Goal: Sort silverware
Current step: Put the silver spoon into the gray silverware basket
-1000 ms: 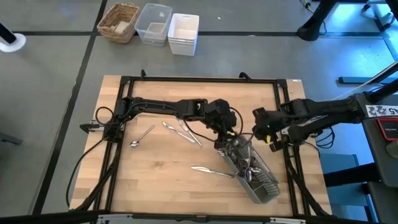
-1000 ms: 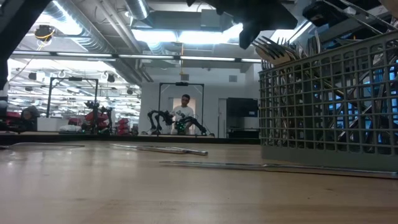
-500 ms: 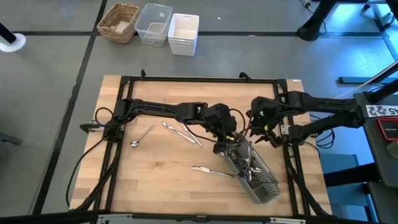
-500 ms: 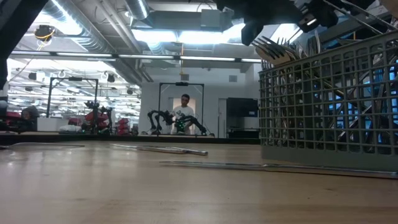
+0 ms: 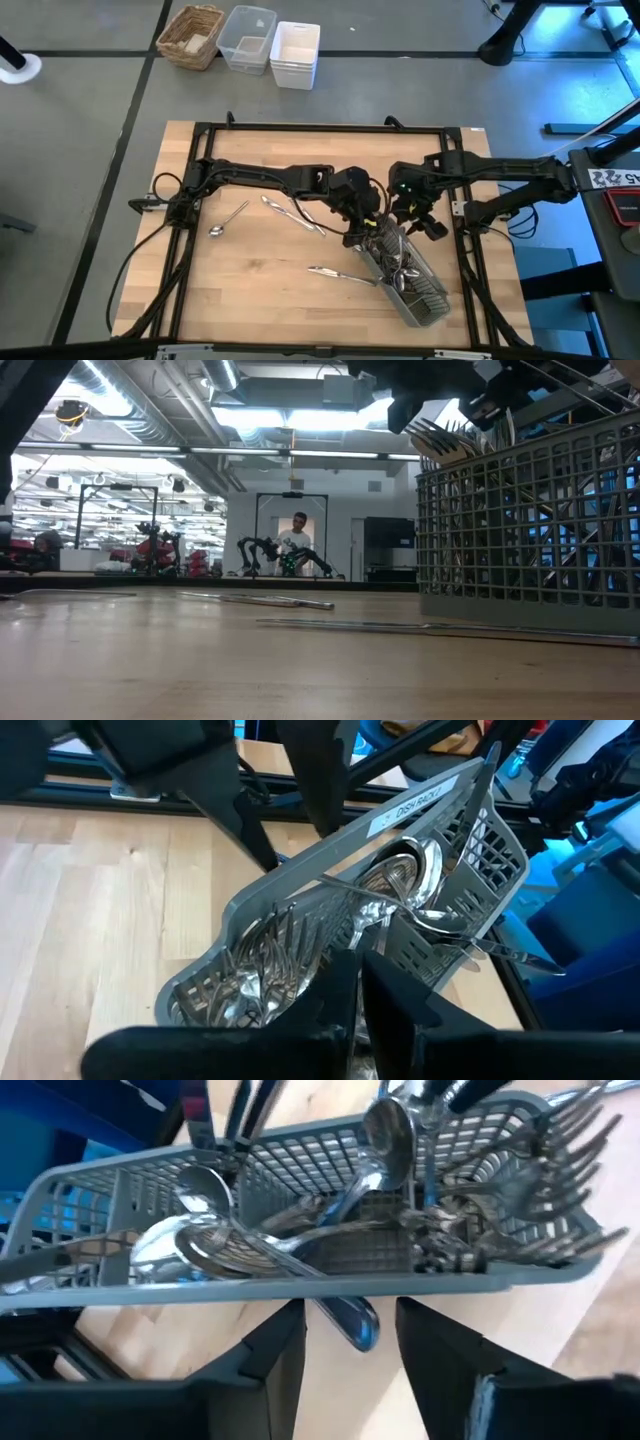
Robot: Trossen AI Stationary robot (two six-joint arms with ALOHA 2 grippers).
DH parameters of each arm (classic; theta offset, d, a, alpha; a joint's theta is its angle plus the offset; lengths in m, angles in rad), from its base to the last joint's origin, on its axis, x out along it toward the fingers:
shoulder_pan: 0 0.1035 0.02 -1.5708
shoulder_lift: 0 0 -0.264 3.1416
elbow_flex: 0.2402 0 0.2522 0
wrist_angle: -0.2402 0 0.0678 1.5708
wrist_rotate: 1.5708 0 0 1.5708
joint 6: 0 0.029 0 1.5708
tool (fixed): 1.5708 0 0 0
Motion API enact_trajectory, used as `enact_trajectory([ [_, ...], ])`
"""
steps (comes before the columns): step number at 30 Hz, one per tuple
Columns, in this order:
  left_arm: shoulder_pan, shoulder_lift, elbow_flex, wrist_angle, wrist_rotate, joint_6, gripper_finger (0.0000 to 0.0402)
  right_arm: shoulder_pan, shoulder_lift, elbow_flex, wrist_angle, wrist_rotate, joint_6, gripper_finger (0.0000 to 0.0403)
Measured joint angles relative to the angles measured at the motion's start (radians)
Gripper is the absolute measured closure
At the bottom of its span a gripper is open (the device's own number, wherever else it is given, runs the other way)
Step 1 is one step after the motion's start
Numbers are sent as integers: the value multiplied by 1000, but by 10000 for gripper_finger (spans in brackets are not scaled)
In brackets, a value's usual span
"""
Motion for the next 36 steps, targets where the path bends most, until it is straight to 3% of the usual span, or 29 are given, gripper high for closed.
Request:
enact_trajectory([
  [20,0,0,0,-1,0,27,389,0,68,2,-34,-97,3,249],
  [24,0,0,0,-1,0,27,389,0,84,2,-32,-138,2,286],
  [30,0,0,0,-1,0,27,389,0,87,2,-37,-145,-2,382],
  [32,0,0,0,-1,0,27,389,0,87,2,-55,-149,1,392],
  [36,0,0,0,-1,0,27,389,1,87,1,-77,-143,12,375],
])
